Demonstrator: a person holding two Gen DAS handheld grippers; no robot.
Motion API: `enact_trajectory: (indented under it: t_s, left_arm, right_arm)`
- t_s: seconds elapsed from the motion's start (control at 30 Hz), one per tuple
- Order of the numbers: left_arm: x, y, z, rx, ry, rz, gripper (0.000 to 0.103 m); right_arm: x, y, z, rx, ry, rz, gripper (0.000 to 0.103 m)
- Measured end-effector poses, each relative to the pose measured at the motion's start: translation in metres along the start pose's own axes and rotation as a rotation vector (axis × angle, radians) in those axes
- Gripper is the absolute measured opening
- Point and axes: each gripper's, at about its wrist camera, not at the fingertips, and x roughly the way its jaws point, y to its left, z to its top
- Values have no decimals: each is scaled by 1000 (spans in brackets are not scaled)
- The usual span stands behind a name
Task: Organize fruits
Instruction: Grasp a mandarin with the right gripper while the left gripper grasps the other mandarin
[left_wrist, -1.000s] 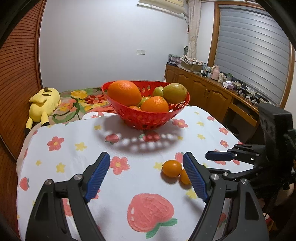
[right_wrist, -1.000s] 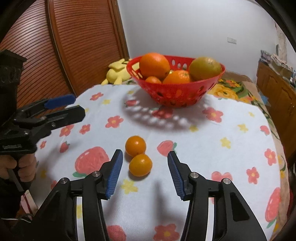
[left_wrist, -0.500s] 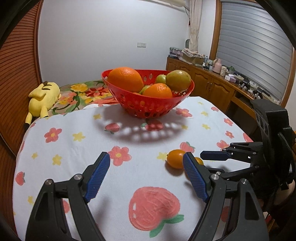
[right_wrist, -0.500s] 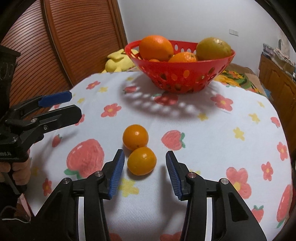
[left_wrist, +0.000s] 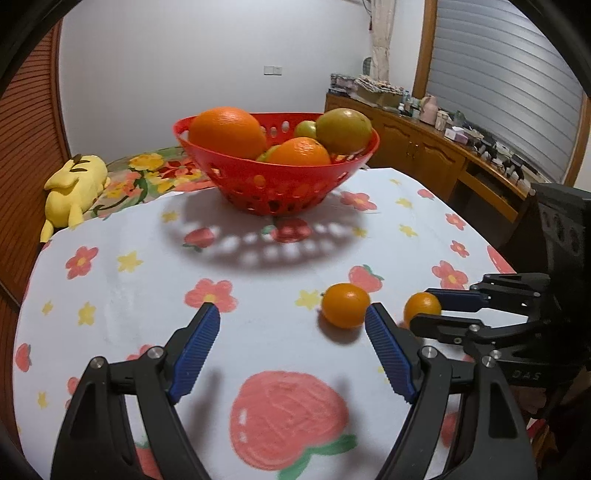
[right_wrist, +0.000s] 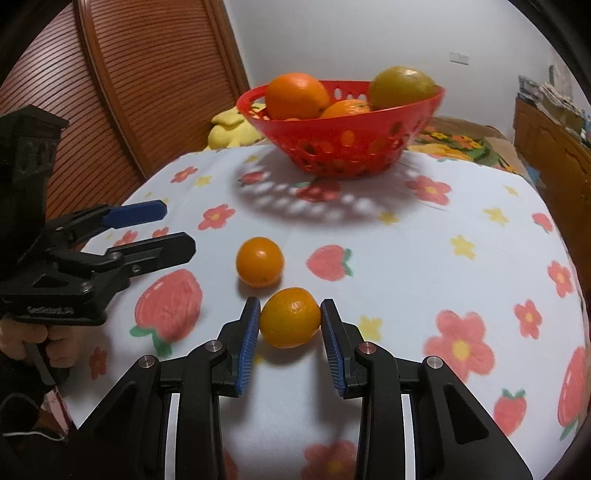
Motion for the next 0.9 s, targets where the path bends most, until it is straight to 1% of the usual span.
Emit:
enact_trajectory:
  t_s: [0.23,0.3,0.33,0.4,0.43,0.5,0.57,0.73,0.77,0.87,0.9]
  left_arm:
    - [13,-15,7,25,36,-18,81]
    - [17,-19,8,31,46,-34,80]
    - [20,-20,8,31,52,-42,74]
    - [26,-22,9,28,80,-74,68]
    - [28,-23,10,28,88,-80,62]
    - [31,-25,10,32,96,-79,58]
    - [34,-26,10,32,105,-82,51]
    - [45,-29,10,42,134,-65,48]
    - [47,-29,9,43,139,-66,43]
    - [50,-28,7,34,145,-86,36]
    - [49,-28,7,31,141,-87,36]
  right_arm:
    - [-25,-12,-9,38,-58,-13,33]
    - [-30,-15,-10,43,-70,-18,33]
    - [-32,-16,-10,43,-75,-20,33]
    - [-36,-18,-9,42,-83,-26,33]
    - [-39,-18,-9,42,-89,-28,33]
    - [-44,-20,-9,44,-100,-31,33]
    - [-47,-22,-10,46,-106,-34,33]
    - [-49,-28,-12,54,-106,-36,33]
    - [-49,-29,-13,55,-105,-35,33]
    - [-50,-32,-14,59,-104,-41,33]
    - [-50,-34,-15,62,-104,-42,33]
